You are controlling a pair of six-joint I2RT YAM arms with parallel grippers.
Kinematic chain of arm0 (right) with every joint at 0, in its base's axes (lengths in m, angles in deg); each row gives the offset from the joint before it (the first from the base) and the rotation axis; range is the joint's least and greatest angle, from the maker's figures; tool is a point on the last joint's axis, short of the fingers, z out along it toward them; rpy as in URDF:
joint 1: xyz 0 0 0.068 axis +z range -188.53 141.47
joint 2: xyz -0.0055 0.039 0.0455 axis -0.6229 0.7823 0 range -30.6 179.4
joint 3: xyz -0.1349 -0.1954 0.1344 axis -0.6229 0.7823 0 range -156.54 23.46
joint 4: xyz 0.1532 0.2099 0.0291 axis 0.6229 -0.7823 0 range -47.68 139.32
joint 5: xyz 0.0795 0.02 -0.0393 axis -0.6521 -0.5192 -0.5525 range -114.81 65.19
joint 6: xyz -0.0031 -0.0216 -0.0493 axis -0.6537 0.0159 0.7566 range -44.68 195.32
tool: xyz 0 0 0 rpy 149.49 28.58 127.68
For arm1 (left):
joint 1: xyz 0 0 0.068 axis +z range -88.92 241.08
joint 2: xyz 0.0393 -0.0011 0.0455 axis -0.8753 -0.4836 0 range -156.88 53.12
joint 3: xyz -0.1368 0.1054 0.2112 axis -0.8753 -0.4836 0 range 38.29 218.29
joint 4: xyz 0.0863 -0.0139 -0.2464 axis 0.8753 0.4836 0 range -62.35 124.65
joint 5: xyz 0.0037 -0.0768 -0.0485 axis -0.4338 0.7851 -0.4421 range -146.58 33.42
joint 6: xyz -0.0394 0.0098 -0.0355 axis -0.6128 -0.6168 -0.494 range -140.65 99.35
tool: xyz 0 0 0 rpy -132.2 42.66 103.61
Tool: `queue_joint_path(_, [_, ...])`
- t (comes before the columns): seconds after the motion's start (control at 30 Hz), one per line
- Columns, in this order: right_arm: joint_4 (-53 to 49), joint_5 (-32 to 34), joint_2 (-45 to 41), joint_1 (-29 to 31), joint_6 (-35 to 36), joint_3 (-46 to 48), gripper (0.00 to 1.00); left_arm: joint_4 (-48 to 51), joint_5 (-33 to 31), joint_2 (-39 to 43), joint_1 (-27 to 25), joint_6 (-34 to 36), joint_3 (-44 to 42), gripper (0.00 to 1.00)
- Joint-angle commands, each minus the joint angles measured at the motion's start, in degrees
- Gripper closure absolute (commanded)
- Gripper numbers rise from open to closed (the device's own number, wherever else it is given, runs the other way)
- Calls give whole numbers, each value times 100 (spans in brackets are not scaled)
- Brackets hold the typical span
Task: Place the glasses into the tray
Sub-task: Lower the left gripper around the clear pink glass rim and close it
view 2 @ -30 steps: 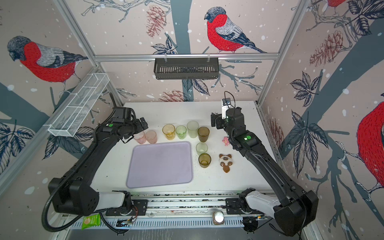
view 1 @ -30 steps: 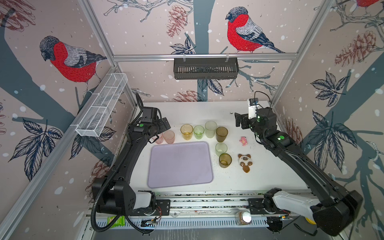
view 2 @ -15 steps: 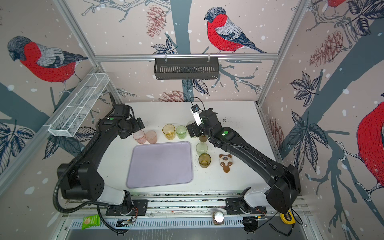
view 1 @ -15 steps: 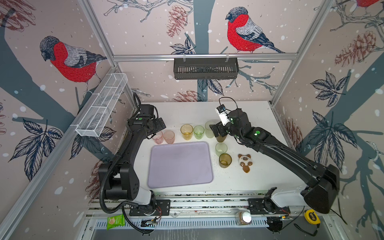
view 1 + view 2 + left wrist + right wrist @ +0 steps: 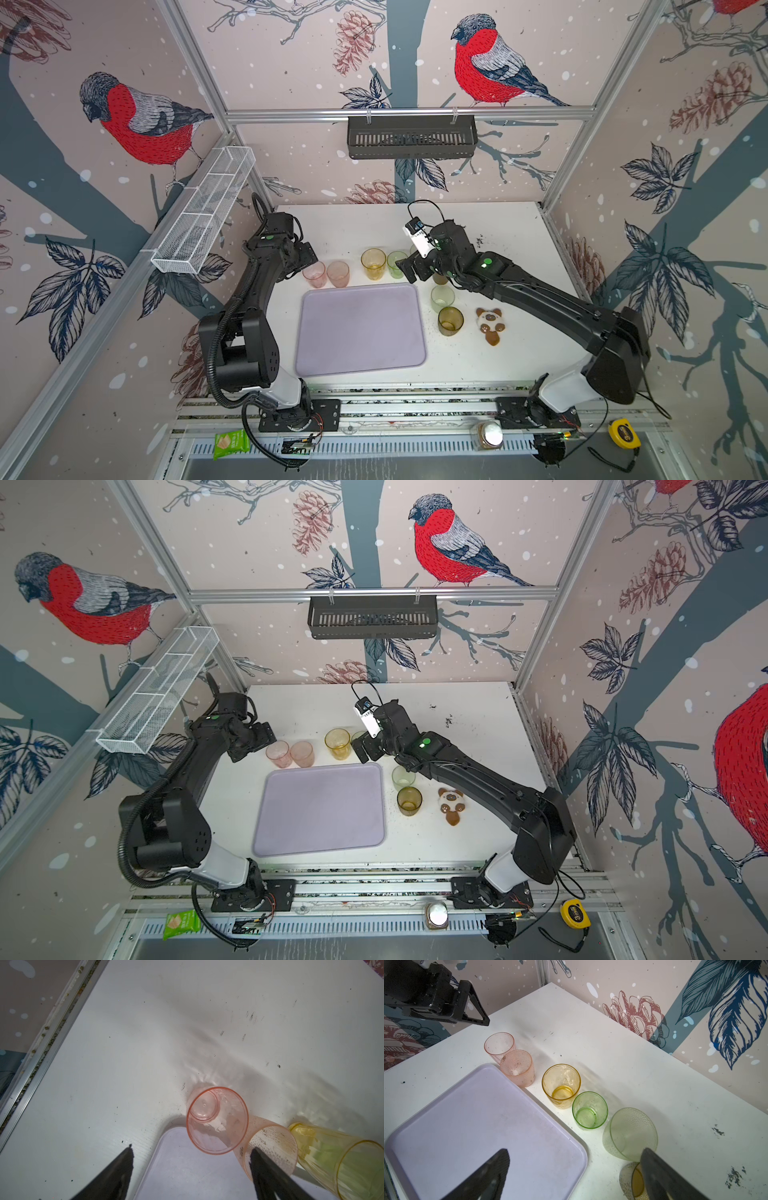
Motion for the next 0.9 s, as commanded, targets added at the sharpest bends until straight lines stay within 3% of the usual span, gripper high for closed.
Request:
queue_joint_path(0.0, [74,-160,133,77,44,-167,0,-55,134,-32,54,96,-91,16])
queue_joint_path(0.27, [72,-304,320,112,75,-313,0,-111,205,-369,149,157,-83,29])
queue_joint_path(0.87, [89,-98,351,141,80,-367,0,-106,326,-849,195,340,61,47])
